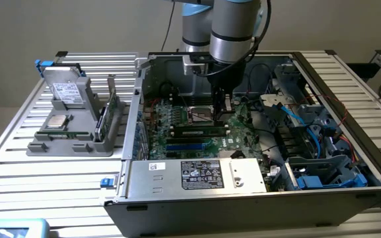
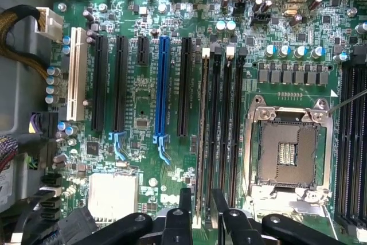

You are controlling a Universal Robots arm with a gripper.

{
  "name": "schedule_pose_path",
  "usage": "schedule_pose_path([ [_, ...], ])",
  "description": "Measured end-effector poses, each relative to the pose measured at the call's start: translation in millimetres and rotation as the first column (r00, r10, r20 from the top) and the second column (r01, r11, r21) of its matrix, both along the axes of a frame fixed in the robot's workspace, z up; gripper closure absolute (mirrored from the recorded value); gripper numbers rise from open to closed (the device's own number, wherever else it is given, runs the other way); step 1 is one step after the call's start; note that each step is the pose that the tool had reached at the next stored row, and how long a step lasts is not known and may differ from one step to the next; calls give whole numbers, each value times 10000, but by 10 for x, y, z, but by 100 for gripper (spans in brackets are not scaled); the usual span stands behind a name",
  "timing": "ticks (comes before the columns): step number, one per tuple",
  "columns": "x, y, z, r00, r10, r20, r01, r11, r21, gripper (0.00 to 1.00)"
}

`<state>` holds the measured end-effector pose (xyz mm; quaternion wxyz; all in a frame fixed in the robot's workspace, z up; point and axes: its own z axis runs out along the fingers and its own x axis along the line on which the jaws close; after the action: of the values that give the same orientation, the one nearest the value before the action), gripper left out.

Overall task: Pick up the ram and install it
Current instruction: 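Insert the ram into the slot, then press down the ram until it locks into place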

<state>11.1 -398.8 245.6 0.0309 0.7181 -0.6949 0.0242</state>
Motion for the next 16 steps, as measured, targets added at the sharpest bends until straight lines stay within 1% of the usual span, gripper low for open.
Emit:
schedule_pose_path([
  [7,0,0,0,10000,1,0,-1,10000,0,72],
  [8,0,0,0,10000,1,-1,-1,10000,-1,75],
  [9,0,0,0,10000,1,0,-1,10000,0,75],
  [11,0,0,0,10000,1,0,-1,10000,0,87],
  [16,1,-1,-11,10000,1,2,-1,10000,-3,89],
])
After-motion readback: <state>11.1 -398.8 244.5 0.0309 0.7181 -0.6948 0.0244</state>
